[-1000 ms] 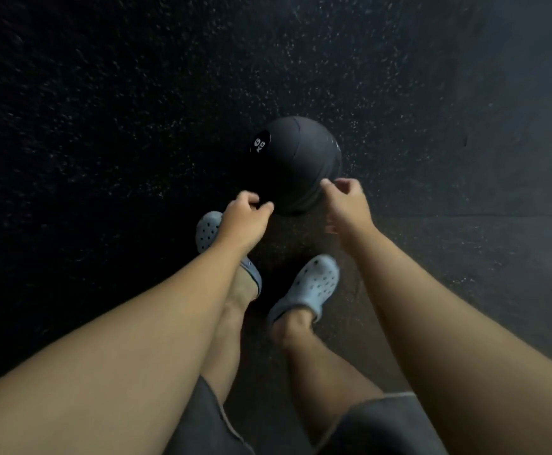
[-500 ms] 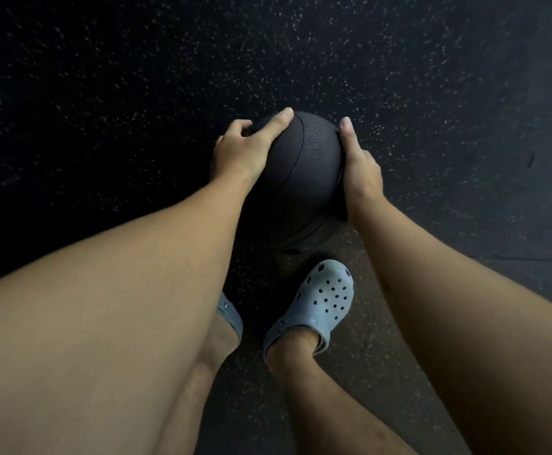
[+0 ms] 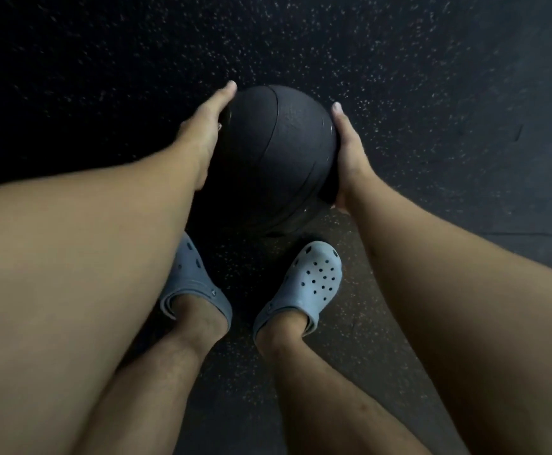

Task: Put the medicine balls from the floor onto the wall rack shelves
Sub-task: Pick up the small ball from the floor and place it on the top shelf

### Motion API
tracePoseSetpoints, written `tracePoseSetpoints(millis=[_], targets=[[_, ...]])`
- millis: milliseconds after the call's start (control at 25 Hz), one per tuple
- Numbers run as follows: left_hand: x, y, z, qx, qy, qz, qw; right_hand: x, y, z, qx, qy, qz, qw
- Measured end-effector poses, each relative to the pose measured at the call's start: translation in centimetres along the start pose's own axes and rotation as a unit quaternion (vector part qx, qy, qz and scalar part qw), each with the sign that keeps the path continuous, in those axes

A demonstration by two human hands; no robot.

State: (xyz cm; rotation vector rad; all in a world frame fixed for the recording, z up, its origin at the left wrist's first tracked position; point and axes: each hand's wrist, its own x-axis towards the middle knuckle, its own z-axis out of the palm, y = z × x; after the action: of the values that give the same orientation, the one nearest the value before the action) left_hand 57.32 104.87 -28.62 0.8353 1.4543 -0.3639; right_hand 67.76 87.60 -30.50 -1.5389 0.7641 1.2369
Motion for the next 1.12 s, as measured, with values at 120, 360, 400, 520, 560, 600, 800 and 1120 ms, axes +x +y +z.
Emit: tracePoseSetpoints(millis=[120, 360, 400, 520, 560, 600, 800, 1120], targets=[[-0.8, 0.9, -0.5, -0.008, -0.036, -0.019, 0.999, -0.6, -0.6, 0.6, -0.014, 0.011, -0.005, 1.000], [-5.9, 1.2, -1.9, -0.069, -0.010, 0.009, 0.998, -7.1, -2.7, 1.8, -0.108, 0.042, -0.080, 0.990], [-6.7, 1.1, -2.2, -0.080, -0.006, 0.010, 0.997, -8.3, -3.2, 1.9, -0.122, 0.045, -0.092, 0.987], [-8.1, 1.3, -3.1, -0.115, -0.007, 0.025, 0.993, -10.5, -4.5, 2.9, -0.154, 0.056, -0.131, 0.978], [-9.0, 1.5, -3.5, -0.123, -0.005, 0.026, 0.992, -11.7, -4.9, 3.3, -0.171, 0.061, -0.136, 0.974], [-10.1, 1.8, -3.9, -0.128, -0.001, 0.029, 0.991, -12.7, -5.4, 3.7, -0.187, 0.056, -0.144, 0.970], [-19.9, 6.7, -6.8, -0.154, 0.011, 0.056, 0.986, -22.0, -10.9, 6.9, -0.225, 0.030, -0.183, 0.957], [-44.2, 21.4, -18.0, -0.224, 0.055, 0.229, 0.946, -47.1, -23.9, 19.0, -0.247, -0.065, -0.323, 0.911]])
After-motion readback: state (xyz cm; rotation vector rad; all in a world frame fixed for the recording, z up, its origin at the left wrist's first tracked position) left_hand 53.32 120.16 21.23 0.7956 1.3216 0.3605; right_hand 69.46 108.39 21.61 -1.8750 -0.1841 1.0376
